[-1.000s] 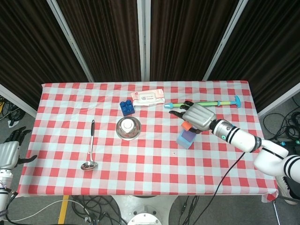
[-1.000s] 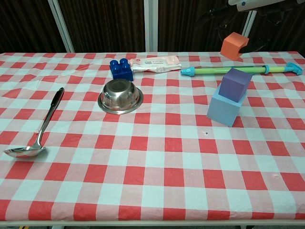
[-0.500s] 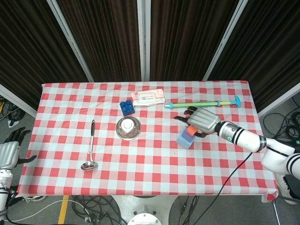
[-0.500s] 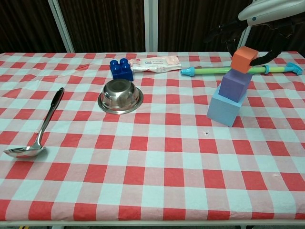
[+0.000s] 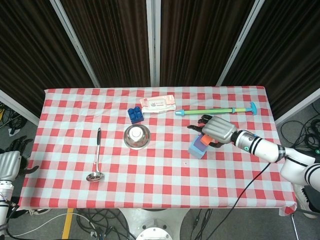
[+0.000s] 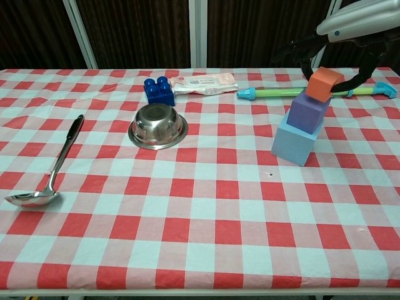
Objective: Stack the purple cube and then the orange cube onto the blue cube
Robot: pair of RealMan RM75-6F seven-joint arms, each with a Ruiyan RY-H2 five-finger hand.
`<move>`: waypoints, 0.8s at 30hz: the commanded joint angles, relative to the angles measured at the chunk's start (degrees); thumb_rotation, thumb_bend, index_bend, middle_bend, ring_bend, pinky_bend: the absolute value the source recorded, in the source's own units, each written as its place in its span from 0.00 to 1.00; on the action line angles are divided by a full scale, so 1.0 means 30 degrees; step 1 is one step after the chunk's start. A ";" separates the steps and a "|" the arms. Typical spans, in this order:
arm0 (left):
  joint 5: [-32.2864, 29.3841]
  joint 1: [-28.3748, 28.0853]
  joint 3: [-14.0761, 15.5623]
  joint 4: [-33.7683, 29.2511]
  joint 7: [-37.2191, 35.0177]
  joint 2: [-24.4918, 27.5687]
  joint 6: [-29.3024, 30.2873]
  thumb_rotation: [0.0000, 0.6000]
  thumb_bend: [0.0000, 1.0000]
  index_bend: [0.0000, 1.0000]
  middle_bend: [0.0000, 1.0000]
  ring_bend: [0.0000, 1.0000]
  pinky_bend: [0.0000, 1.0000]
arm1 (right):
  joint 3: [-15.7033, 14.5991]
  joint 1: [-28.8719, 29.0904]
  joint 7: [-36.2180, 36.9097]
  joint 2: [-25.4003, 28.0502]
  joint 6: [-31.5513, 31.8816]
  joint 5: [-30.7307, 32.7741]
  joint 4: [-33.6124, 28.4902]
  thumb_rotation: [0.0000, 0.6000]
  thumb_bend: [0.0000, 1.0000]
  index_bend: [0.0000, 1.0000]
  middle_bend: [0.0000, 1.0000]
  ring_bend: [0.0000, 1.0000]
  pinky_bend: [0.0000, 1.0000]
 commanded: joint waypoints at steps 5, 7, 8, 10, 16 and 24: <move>-0.0027 0.0029 -0.0002 0.0101 -0.0055 -0.0013 -0.0034 1.00 0.09 0.24 0.21 0.12 0.26 | -0.0144 0.0037 0.0467 -0.0516 0.0004 -0.0049 0.0649 1.00 0.25 0.05 0.47 0.15 0.13; -0.0039 0.0015 -0.0009 0.0127 -0.0064 -0.0029 -0.0071 1.00 0.09 0.24 0.21 0.12 0.26 | -0.0184 0.0068 0.0615 -0.0654 0.0015 -0.0067 0.0824 1.00 0.25 0.05 0.47 0.15 0.13; -0.0043 0.0019 -0.0005 0.0142 -0.0066 -0.0033 -0.0082 1.00 0.09 0.24 0.21 0.12 0.26 | -0.0195 0.0077 0.0657 -0.0707 0.0046 -0.0082 0.0901 1.00 0.25 0.05 0.47 0.15 0.13; -0.0047 0.0015 -0.0003 0.0192 -0.0052 -0.0047 -0.0101 1.00 0.09 0.24 0.21 0.12 0.26 | -0.0214 0.0100 0.0761 -0.0801 0.0105 -0.0092 0.1054 1.00 0.25 0.05 0.47 0.15 0.13; -0.0078 0.0015 -0.0009 0.0262 -0.0075 -0.0078 -0.0160 1.00 0.09 0.24 0.21 0.12 0.26 | -0.0292 0.0215 0.0982 -0.1040 0.0102 -0.0110 0.1358 1.00 0.25 0.05 0.46 0.15 0.13; -0.0042 -0.0010 -0.0011 0.0262 -0.0153 -0.0097 -0.0175 1.00 0.09 0.24 0.21 0.12 0.26 | -0.0418 0.0301 0.1087 -0.1104 0.0026 -0.0036 0.1437 1.00 0.25 0.05 0.46 0.15 0.13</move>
